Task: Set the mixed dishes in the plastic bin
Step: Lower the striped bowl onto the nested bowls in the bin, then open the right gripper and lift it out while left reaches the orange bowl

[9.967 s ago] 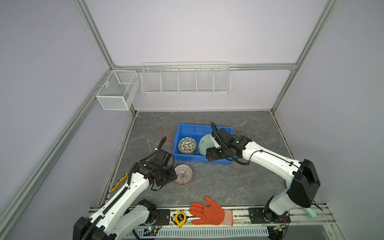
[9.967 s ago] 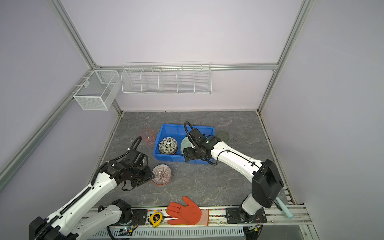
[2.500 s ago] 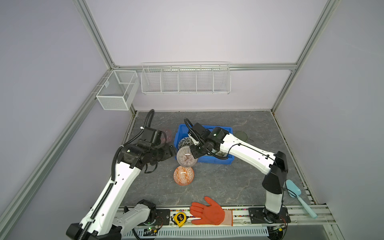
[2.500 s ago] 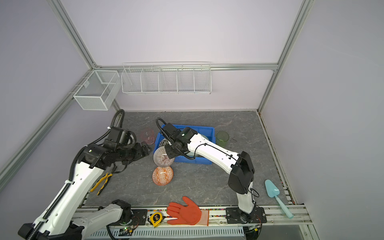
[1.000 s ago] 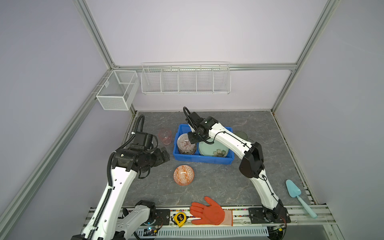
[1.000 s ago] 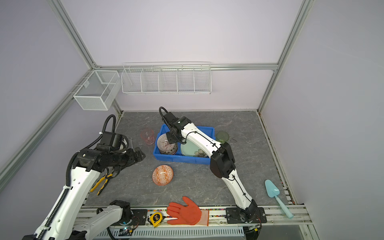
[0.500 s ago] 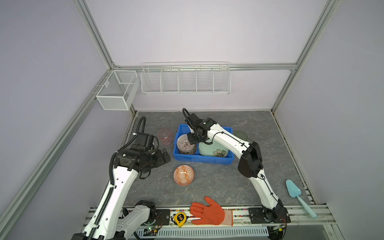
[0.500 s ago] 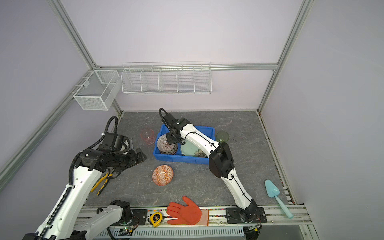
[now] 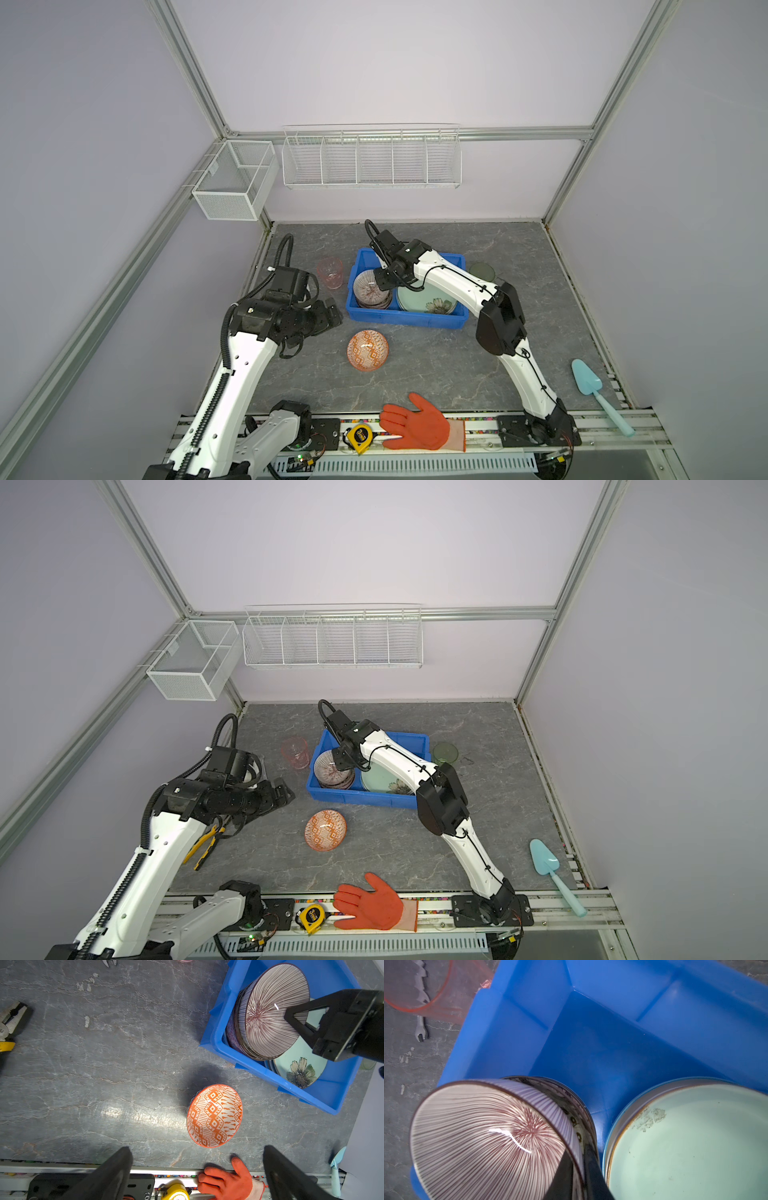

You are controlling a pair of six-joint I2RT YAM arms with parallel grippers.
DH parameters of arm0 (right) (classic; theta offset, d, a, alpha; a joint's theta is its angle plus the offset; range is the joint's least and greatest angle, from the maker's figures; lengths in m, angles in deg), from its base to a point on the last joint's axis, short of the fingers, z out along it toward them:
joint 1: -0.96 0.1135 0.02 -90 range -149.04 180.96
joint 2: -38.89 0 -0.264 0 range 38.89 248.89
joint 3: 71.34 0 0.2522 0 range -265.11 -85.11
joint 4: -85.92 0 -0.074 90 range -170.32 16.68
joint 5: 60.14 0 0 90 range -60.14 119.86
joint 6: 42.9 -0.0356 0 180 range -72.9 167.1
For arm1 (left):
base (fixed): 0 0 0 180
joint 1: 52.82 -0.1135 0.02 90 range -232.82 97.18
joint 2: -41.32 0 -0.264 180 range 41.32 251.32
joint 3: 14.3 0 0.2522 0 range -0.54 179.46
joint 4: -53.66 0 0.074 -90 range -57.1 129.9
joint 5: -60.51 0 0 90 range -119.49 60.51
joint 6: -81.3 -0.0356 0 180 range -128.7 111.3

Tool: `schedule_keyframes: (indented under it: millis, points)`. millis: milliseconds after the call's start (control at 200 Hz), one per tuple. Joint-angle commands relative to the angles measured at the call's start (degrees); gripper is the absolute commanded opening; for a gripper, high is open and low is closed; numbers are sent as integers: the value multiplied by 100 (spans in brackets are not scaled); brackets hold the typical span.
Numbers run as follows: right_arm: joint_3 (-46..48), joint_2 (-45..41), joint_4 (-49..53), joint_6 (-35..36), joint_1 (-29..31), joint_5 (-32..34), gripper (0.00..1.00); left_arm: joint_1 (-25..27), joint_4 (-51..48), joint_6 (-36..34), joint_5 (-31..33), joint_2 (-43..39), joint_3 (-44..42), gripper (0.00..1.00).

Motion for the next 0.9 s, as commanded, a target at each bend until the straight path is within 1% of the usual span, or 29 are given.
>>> schedule_keyframes:
  millis: [0, 285, 545, 895]
  points:
    - [135, -239, -52, 66, -13, 160, 15, -41, -82, -56, -40, -46, -35, 98]
    - [222, -550, -21, 87, 9, 327, 16, -40, -65, -4, -98, -91, -39, 98]
    - [355, -624, -57, 92, 9, 330, 23, -52, -67, 23, -144, -136, -33, 98]
    - [632, -955, -132, 79, 10, 318, 23, -47, -124, 50, -111, -210, -68, 98]
